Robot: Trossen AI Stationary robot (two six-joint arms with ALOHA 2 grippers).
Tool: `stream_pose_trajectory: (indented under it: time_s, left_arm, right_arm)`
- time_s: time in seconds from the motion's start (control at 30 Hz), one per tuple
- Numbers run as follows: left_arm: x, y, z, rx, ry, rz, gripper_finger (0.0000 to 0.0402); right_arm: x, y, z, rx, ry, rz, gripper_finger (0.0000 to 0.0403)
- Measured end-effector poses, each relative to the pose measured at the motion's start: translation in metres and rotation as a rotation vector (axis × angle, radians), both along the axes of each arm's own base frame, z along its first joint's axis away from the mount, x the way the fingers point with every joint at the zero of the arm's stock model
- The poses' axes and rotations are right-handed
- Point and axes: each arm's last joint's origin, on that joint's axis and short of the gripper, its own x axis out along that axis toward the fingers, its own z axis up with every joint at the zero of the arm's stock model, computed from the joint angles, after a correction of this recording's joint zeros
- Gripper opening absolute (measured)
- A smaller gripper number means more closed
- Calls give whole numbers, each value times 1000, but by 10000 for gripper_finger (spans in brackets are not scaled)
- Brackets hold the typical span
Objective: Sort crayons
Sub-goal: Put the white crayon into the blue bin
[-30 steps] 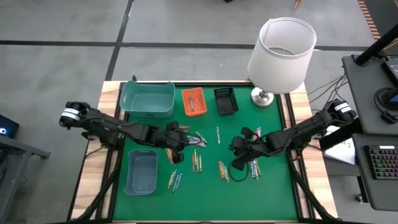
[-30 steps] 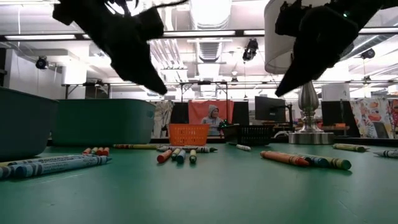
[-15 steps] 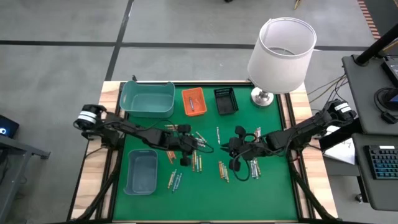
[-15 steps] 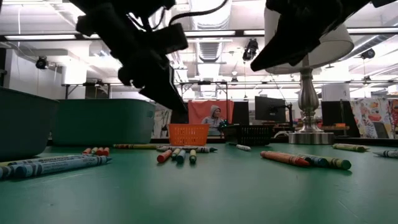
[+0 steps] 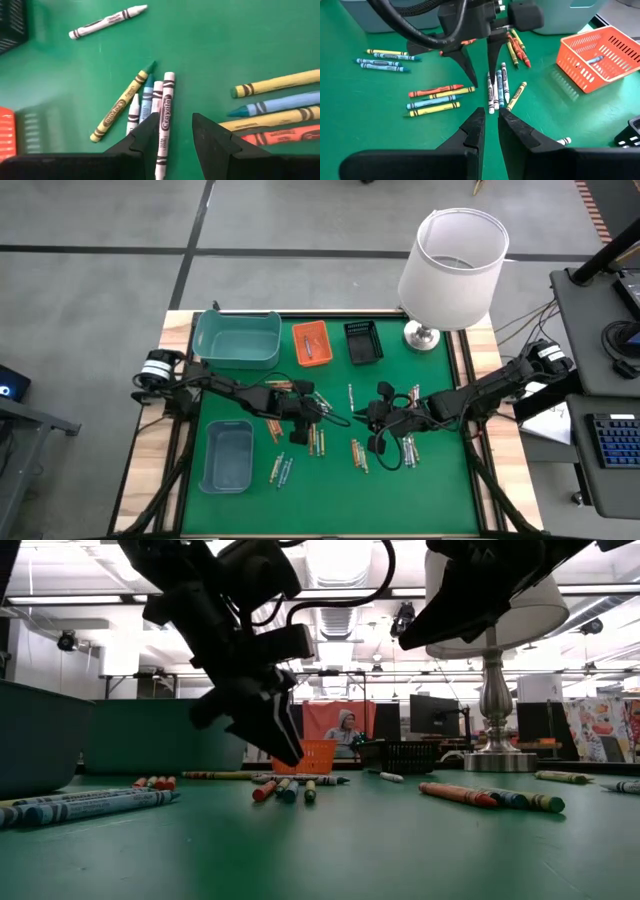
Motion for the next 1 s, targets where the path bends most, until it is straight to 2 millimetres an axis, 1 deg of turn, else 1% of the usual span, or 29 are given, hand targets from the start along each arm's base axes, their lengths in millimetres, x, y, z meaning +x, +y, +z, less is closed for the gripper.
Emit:
stream_pose_trajectory:
  time_s: [0.3,0.5,1.0]
  left_arm:
    - [0,5,-1,-13,6,7,100]
    - [-5,9,-7,-15,19,24,100]
    - [-10,10,-15,-40,10,31,100]
  right_arm:
    - [0,0,0,1,-1,0,43]
    - [0,0,0,1,-2,-1,43]
    - [1,-2,0,-14,-7,-26,43]
